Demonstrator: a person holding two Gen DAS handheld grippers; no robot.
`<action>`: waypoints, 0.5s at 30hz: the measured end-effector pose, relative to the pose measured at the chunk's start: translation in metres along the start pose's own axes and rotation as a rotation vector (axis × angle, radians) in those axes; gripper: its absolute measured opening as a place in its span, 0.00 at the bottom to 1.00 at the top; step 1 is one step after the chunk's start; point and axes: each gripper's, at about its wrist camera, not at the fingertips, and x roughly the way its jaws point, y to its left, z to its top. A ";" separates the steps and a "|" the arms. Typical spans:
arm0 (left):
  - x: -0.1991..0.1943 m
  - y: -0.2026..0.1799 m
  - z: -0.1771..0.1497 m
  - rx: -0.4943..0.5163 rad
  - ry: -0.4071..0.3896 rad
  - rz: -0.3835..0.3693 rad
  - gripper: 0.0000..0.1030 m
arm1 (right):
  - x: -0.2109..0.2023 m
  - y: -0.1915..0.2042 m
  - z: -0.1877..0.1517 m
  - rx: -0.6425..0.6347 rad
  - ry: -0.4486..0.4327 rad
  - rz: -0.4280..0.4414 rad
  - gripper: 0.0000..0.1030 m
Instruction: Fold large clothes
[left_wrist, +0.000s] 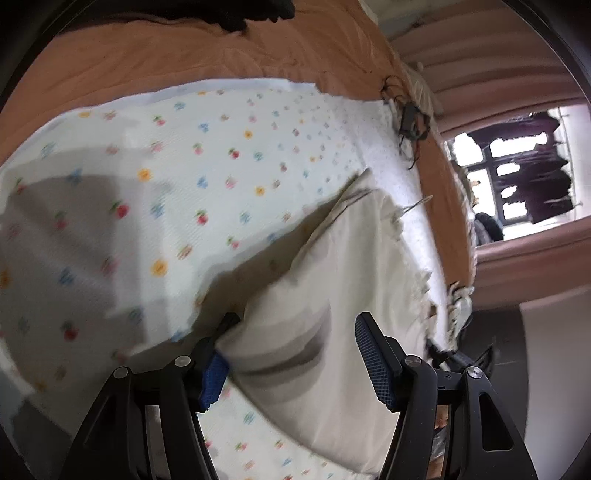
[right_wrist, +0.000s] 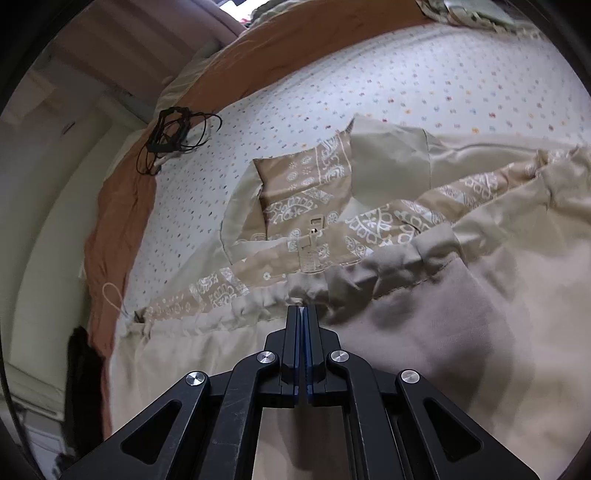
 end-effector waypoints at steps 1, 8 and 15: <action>0.001 -0.002 0.002 0.005 -0.007 -0.015 0.63 | 0.002 -0.001 0.000 0.009 0.007 0.004 0.03; 0.012 -0.008 -0.003 0.042 -0.009 -0.029 0.62 | 0.019 -0.004 0.012 0.020 0.008 -0.024 0.03; 0.022 -0.007 -0.003 0.023 0.003 -0.011 0.27 | 0.018 -0.003 0.013 0.028 0.015 -0.031 0.05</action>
